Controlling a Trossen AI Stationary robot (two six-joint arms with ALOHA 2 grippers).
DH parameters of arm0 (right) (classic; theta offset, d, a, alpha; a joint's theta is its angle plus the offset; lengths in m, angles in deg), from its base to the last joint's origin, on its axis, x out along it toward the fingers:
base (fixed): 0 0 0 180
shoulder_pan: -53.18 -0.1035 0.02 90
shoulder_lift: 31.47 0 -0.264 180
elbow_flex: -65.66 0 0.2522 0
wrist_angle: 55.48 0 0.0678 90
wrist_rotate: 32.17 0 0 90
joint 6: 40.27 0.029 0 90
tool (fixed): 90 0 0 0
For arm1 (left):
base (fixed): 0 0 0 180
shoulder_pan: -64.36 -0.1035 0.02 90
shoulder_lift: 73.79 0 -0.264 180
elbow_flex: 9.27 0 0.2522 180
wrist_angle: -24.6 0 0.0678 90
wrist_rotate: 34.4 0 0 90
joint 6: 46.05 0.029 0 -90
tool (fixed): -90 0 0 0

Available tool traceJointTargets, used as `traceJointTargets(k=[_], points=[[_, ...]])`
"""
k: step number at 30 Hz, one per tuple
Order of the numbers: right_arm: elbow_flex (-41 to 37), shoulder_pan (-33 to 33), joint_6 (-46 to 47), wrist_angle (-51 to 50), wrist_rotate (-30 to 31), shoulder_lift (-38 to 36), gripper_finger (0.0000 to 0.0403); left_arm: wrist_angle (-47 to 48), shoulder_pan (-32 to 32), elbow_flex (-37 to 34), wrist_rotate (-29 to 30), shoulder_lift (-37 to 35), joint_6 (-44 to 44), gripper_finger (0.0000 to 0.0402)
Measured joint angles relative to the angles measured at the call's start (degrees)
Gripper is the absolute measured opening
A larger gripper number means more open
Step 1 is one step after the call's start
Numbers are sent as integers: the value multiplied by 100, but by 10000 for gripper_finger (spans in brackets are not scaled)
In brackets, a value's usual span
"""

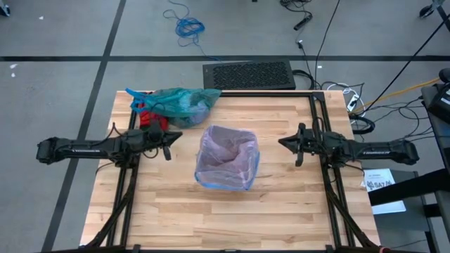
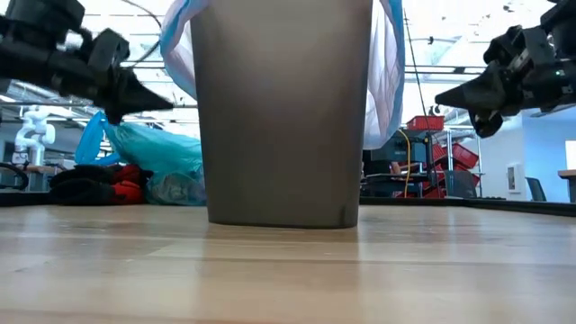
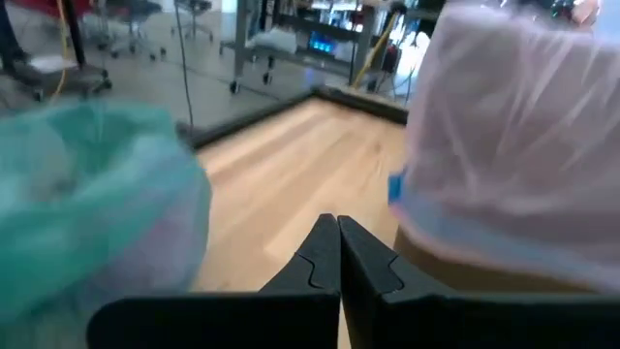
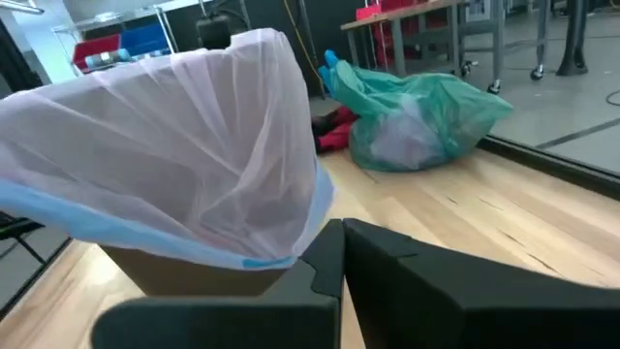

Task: Place trash/remove bag and relplace
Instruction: Return to Home Position

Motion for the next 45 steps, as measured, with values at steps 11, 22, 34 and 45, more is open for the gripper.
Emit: traceJointTargets(k=[11,22,34,45], points=[[11,69,-366,-805,40,-481,0,-38,3,-582,-160,197,-139,0],[11,157,-442,-808,-31,139,0,73,1,-584,35,227,-432,0],[32,14,-1507,-470,-324,-145,0,1249,47,-202,-734,-1298,370,0],[9,-9,-2068,-811,-292,-605,0,2013,191,-178,-1644,-2362,630,0]])
